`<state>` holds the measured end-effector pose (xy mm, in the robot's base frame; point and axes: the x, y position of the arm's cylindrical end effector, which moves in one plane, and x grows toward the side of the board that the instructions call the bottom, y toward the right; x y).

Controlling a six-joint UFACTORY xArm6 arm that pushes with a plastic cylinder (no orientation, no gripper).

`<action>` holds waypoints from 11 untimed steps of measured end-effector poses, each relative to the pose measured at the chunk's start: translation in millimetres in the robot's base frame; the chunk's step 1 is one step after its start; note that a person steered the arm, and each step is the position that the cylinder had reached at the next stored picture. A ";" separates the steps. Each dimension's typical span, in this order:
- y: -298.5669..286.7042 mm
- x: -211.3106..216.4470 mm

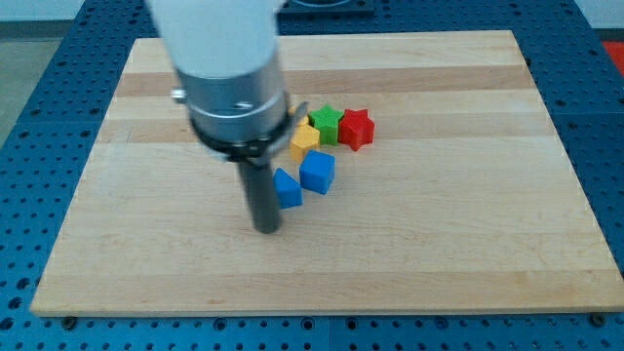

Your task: Make a vertical line out of blue blocks and yellow blocks

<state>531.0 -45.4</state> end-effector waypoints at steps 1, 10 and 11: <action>47.9 -17.5; -38.5 12.2; -69.1 4.4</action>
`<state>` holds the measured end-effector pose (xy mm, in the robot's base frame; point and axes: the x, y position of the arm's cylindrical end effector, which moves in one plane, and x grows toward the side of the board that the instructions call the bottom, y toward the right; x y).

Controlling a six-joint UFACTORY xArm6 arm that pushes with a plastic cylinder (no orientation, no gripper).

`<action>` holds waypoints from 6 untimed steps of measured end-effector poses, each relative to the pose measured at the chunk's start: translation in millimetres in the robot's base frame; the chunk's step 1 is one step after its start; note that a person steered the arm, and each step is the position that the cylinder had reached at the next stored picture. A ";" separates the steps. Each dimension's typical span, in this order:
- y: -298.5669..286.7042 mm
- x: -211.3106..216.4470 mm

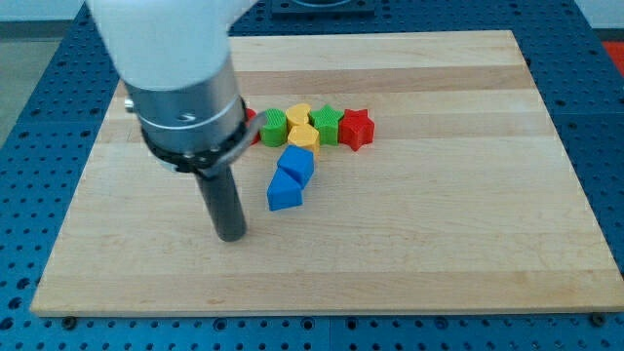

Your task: Make a vertical line out of blue blocks and yellow blocks

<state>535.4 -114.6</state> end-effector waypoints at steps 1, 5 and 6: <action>-18.3 -28.0; 14.6 -60.7; 24.7 -63.7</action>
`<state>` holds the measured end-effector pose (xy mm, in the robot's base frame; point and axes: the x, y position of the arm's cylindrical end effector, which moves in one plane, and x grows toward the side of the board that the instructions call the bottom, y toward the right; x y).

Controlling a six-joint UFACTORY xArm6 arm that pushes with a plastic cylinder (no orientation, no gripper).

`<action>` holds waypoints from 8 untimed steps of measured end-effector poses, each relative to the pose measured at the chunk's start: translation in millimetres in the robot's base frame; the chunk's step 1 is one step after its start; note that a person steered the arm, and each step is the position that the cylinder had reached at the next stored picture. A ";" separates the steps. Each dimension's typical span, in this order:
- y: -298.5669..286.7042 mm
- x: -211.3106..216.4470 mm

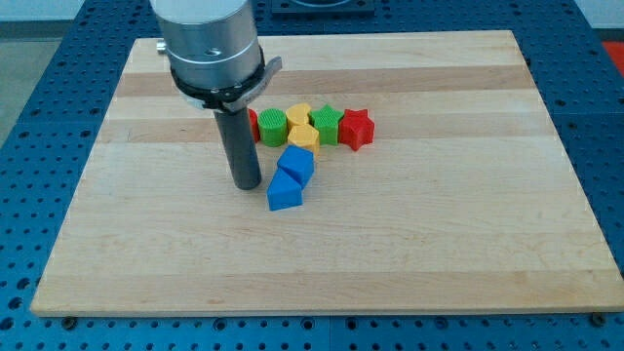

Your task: Make a vertical line out of blue blocks and yellow blocks

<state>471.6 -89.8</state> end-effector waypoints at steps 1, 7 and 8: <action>15.3 0.0; 1.8 33.3; 2.6 47.1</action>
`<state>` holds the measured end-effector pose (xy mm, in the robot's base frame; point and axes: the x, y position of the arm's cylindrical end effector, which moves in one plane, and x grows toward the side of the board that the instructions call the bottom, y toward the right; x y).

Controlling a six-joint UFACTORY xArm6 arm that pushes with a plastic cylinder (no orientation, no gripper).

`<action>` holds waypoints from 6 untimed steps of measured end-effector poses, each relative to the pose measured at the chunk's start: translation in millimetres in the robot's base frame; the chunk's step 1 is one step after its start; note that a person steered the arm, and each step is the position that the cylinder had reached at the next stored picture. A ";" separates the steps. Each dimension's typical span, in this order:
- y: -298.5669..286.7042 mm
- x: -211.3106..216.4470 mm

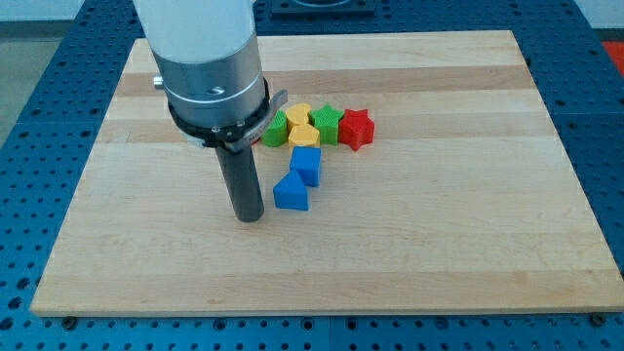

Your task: Make a vertical line out of blue blocks and yellow blocks

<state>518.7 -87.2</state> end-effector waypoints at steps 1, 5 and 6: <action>3.3 -0.3; 35.8 -1.2; 35.8 -1.2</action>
